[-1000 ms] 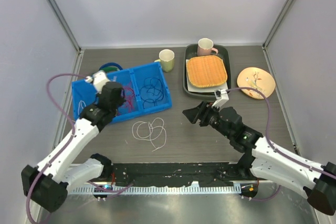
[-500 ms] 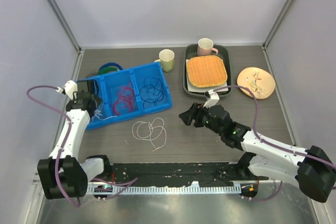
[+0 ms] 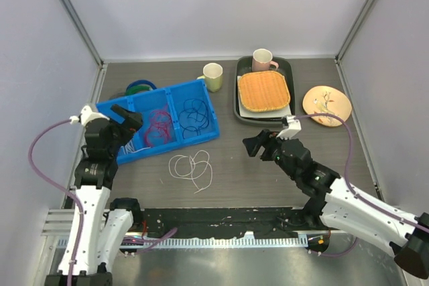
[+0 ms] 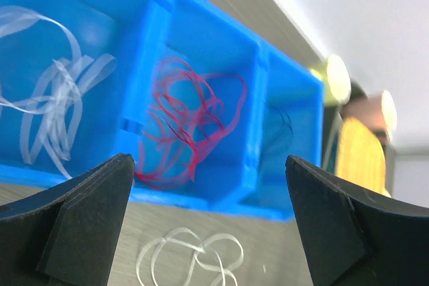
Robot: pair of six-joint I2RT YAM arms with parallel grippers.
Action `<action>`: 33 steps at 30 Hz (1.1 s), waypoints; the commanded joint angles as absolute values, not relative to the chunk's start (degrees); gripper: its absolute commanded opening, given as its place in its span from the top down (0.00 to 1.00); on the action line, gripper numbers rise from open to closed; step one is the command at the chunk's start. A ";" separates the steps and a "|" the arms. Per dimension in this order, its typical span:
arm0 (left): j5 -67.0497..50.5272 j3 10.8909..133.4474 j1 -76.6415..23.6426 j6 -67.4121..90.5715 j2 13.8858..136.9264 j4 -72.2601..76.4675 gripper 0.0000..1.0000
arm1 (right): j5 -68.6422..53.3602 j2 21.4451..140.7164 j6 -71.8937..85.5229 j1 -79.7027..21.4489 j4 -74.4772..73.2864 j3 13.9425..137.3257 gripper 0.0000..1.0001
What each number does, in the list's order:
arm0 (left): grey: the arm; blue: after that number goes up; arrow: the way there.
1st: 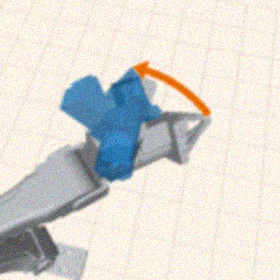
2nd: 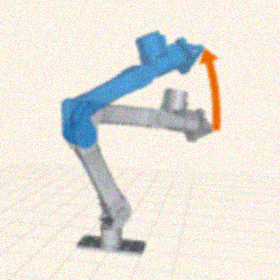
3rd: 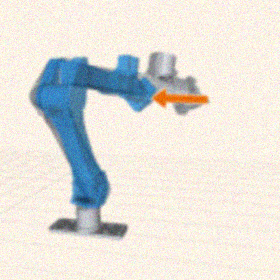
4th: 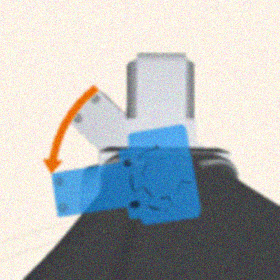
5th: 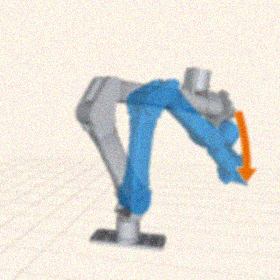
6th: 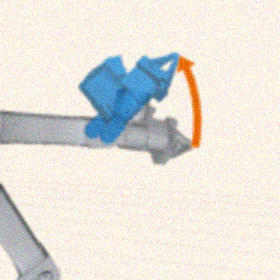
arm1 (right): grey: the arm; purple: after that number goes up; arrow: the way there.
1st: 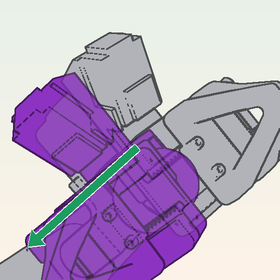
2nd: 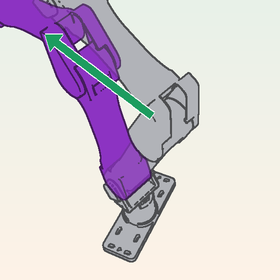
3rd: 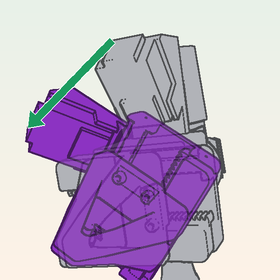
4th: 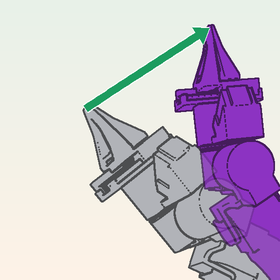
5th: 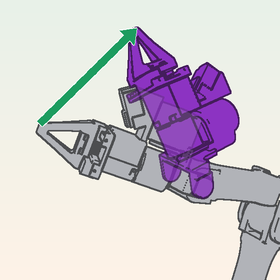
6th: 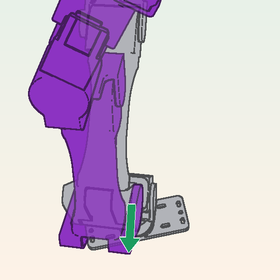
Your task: Untangle the cables
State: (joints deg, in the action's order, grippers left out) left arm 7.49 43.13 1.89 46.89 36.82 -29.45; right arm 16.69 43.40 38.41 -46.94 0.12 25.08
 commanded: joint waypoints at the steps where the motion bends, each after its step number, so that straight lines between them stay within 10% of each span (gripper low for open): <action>1: 0.87 41.58 -7.79 50.09 41.12 -24.53 0.00 | 28.54 37.10 38.84 -47.11 -8.25 24.61 0.19; 9: 20.73 43.85 -39.79 50.89 55.62 -26.09 0.00 | 39.28 26.82 43.76 -47.11 -16.08 21.10 0.01; 20: 24.34 44.21 -52.47 56.87 71.97 -32.96 0.00 | 40.52 23.73 42.98 -47.02 -16.96 19.07 0.00; 29: 23.73 46.14 -52.47 54.49 82.17 -32.52 0.28 | 39.55 25.49 43.07 -47.02 -18.28 19.78 0.00; 32: 23.21 46.84 -52.47 53.71 84.28 -31.73 0.52 | 39.20 25.23 42.98 -47.02 -18.46 19.69 0.00; 33: 22.68 47.11 -52.56 53.18 84.64 -31.47 0.74 | 39.29 25.22 42.98 -47.02 -18.46 19.60 0.00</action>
State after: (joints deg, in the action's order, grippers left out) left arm 22.06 44.62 -52.45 54.83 83.24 -32.45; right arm 38.06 25.41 42.59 -46.92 -18.98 18.94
